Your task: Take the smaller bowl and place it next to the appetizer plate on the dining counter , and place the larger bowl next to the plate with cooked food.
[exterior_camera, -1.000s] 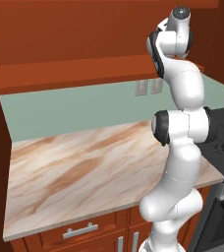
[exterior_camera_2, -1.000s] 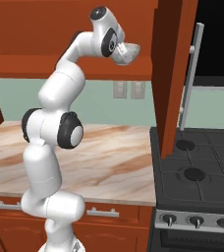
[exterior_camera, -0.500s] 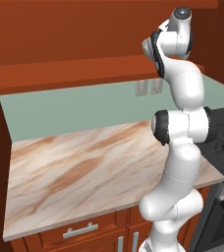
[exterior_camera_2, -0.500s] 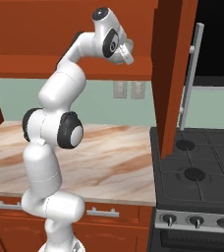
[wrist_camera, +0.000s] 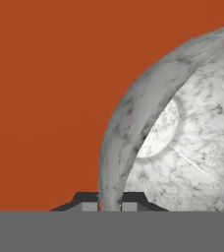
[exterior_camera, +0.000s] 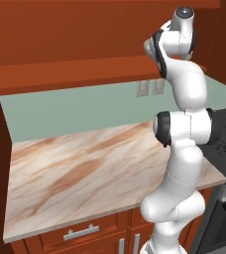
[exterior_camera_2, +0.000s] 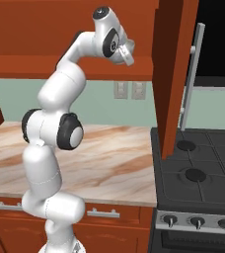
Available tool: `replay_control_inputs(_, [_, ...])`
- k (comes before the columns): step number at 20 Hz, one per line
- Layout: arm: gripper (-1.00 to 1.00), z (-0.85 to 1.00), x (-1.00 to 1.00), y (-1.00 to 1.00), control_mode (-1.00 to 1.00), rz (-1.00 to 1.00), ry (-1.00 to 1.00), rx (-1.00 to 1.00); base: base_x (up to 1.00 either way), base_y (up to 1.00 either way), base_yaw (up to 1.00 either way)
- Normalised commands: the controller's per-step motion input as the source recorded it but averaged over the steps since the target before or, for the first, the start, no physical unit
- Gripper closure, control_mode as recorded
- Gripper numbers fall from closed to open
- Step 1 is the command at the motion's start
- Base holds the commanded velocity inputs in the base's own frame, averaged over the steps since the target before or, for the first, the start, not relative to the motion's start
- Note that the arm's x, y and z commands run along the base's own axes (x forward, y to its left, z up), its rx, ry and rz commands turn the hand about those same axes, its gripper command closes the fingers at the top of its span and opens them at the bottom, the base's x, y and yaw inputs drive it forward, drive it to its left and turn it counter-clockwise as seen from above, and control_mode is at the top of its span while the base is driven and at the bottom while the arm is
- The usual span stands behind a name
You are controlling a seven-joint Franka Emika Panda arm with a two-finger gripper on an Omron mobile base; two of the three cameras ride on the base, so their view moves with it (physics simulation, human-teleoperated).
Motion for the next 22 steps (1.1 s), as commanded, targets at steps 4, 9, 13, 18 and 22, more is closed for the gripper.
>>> replay_control_inputs(4, [1.0,-0.18,-0.54,0.03,-1.0,0.0,0.08,0.0,0.0,0.0,0.0])
replay_control_inputs(9, [1.0,-0.08,-0.93,0.18,-1.0,0.05,0.1,0.0,0.0,0.0,0.0])
replay_control_inputs(13, [1.0,0.0,-1.0,0.47,-1.0,0.19,0.0,-0.02,0.0,0.0,0.0])
replay_control_inputs(18, [1.0,0.0,-1.0,0.67,-1.0,0.2,-0.09,-0.01,0.0,0.0,0.0])
replay_control_inputs(22, [1.0,0.0,-1.0,0.68,-1.0,0.19,-0.18,0.0,0.0,0.0,0.0])
